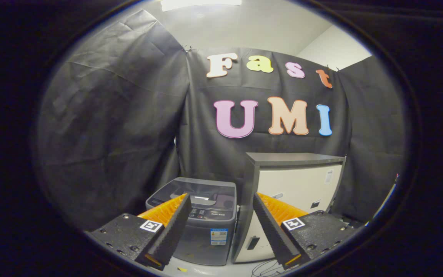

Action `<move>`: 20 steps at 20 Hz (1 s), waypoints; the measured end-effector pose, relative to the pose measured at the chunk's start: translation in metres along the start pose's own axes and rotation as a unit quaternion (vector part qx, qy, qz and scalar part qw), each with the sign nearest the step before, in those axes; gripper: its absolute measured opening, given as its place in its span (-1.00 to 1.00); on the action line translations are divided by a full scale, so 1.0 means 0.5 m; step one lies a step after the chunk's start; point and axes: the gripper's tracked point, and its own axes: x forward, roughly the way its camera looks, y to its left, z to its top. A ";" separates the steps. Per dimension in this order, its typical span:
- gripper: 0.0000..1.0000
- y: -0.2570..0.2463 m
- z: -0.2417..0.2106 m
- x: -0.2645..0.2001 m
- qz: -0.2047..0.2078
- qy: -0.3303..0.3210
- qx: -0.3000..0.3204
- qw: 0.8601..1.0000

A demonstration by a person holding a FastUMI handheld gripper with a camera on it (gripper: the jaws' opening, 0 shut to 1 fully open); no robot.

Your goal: Put the clothes into the washing machine and then close the washing machine lid.

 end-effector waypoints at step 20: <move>0.93 -0.181 0.000 -0.050 -0.038 -0.050 0.076 0.995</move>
